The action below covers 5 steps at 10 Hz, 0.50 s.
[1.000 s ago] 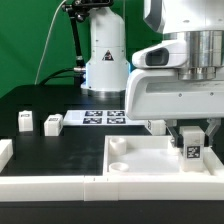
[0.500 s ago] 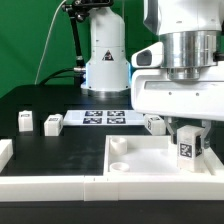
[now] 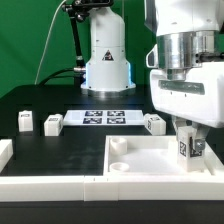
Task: Assemble one leg
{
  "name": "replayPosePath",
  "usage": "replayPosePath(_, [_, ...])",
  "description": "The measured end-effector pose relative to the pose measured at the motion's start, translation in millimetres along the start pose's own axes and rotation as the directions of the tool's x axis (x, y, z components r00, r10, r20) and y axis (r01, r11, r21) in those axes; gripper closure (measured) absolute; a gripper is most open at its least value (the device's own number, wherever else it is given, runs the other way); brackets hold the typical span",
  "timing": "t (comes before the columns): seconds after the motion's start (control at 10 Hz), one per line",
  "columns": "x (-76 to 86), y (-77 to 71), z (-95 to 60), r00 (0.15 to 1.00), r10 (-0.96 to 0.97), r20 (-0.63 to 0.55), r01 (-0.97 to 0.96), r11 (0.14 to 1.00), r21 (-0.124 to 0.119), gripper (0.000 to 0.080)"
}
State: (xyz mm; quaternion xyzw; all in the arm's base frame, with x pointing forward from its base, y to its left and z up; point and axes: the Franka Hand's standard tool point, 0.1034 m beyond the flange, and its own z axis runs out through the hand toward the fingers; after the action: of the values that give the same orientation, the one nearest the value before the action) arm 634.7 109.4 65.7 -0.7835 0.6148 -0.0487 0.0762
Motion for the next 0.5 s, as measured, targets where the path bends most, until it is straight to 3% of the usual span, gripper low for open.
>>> replayPosePath(0.2, [0.6, -0.3, -0.1, 0.997, -0.074, -0.001, 0.074, 0.997, 0.001, 0.0507])
replayPosePath(0.3, [2.1, -1.2, -0.7, 0.992, -0.127, -0.002, 0.127, 0.992, 0.002, 0.0299])
replayPosePath(0.4, [1.2, -2.5, -1.3, 0.967, -0.253, -0.005, 0.253, 0.967, 0.002, 0.0299])
replayPosePath(0.5, [-3.0, -2.5, -0.4, 0.929, -0.371, -0.009, 0.371, 0.929, -0.003, 0.0183])
